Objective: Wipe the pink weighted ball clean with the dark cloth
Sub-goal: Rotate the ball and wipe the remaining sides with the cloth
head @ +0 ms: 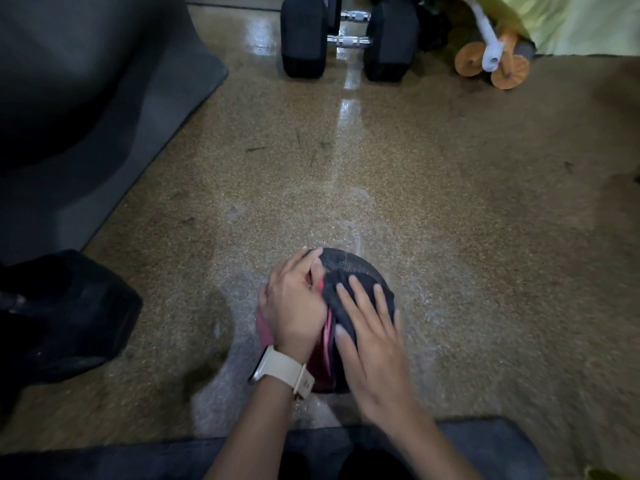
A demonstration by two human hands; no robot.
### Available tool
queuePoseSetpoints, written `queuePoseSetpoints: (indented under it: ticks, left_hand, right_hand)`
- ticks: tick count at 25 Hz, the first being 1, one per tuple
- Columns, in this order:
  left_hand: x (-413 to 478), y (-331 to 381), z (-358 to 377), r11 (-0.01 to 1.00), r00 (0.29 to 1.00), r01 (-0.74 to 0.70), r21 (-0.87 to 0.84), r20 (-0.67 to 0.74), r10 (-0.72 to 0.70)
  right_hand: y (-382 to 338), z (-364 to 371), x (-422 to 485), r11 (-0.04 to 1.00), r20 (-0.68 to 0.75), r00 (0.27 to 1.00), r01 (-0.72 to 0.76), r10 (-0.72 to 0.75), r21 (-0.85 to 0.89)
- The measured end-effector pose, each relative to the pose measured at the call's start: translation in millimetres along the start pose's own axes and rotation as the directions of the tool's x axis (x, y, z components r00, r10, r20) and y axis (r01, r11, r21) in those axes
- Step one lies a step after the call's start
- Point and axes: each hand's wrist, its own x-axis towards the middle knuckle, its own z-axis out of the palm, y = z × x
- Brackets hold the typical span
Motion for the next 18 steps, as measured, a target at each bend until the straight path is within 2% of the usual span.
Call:
queuePoseSetpoints:
  ticks: [4, 6, 9, 12, 14, 16, 17, 18]
  left_hand:
    - [3.7, -1.4, 4.3, 0.999, 0.999, -0.033, -0.021, -0.038, 0.032]
    - [8.7, -3.7, 4.9, 0.999, 0.999, -0.026, -0.032, -0.046, 0.024]
    - [9.4, -7.2, 4.9, 0.998, 0.999, 0.004, -0.065, -0.041, -0.007]
    - [6.7, -6.4, 3.8, 0.999, 0.999, -0.013, -0.05, -0.045, 0.01]
    - [0.3, -5.2, 3.5, 1.0, 0.997, -0.02, -0.011, -0.073, 0.019]
    - [-2.8, -5.0, 3.3, 1.0, 0.997, 0.005, -0.014, -0.073, -0.006]
    - [-1.7, -6.4, 4.0, 0.999, 0.997, 0.015, -0.032, -0.075, -0.017]
    - [0.7, -8.1, 4.2, 0.999, 0.997, 0.012, -0.05, -0.081, -0.016]
  right_hand:
    - [-7.5, -12.2, 91.0, 0.993, 0.101, 0.988, -0.117, 0.119, -0.021]
    - [-9.3, -12.1, 81.6, 0.995, 0.07, 0.993, -0.099, 0.099, 0.004]
    - [-8.9, -12.9, 12.8, 0.995, 0.028, 1.0, -0.01, 0.008, 0.101]
    - [-3.7, -11.6, 39.1, 0.996, 0.02, 1.0, -0.023, 0.021, 0.088]
    - [-2.6, -11.3, 95.9, 0.99, 0.131, 0.983, -0.137, 0.131, 0.04]
    - [-5.2, -13.2, 139.3, 0.961, 0.292, 0.918, -0.276, 0.268, -0.015]
    - [-5.4, -11.7, 145.4, 0.959, 0.313, 0.908, -0.28, 0.278, -0.04]
    - [-5.4, -10.9, 137.3, 0.973, 0.269, 0.935, -0.226, 0.231, -0.049]
